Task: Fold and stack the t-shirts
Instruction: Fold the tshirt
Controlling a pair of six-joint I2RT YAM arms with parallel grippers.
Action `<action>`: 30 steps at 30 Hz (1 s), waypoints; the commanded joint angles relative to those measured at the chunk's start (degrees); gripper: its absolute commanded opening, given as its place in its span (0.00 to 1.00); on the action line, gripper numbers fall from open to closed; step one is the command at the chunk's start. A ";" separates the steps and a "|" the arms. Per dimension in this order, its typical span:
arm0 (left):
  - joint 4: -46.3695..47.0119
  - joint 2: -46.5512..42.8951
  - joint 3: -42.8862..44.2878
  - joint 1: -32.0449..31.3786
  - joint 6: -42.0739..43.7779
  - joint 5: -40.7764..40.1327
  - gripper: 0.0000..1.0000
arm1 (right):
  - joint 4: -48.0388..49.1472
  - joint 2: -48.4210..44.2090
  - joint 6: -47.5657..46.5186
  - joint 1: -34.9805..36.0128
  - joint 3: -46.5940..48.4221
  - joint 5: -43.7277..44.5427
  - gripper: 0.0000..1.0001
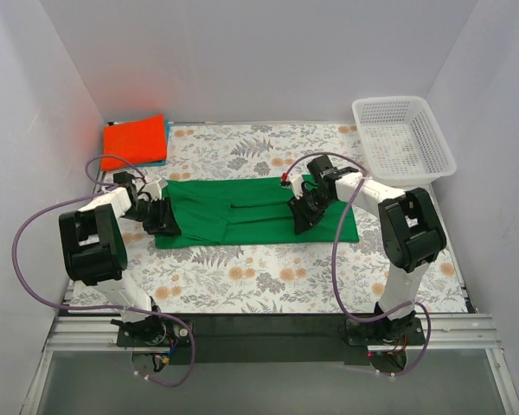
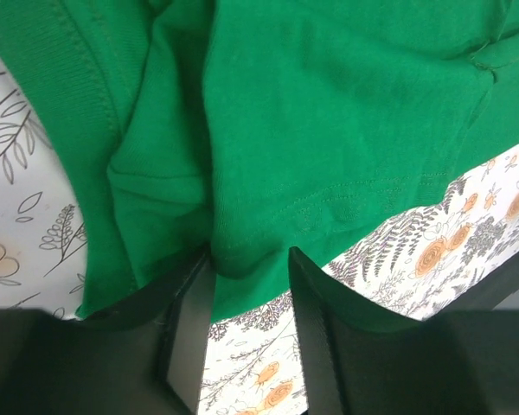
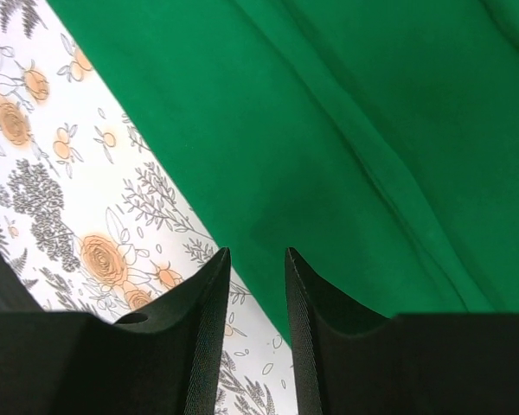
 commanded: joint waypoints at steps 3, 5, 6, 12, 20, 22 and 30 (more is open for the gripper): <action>-0.14 -2.04 2.79 -0.86 -0.74 1.33 0.27 | 1.32 1.40 -1.08 0.57 -1.66 2.87 0.36; -1.02 -1.95 3.85 -0.95 -0.47 1.16 0.21 | 1.33 1.58 -1.17 0.57 -1.92 2.96 0.36; -1.98 -1.78 4.89 -1.04 -0.47 0.99 0.21 | 1.33 1.58 -1.17 0.57 -2.01 2.87 0.36; -3.22 0.07 7.54 -1.22 -0.29 0.37 0.10 | 1.41 1.67 -1.08 0.65 -1.92 2.69 0.36; -3.66 5.69 17.98 -3.94 -2.49 5.55 0.00 | 1.41 2.02 -1.43 0.74 -2.71 3.04 0.36; -3.48 8.67 20.19 -5.25 -3.80 5.82 0.00 | 1.33 2.02 -1.35 0.74 -2.89 2.96 0.36; 0.20 16.33 29.15 -6.49 -10.05 7.93 0.03 | 0.71 1.23 -1.52 0.65 -3.51 2.78 0.36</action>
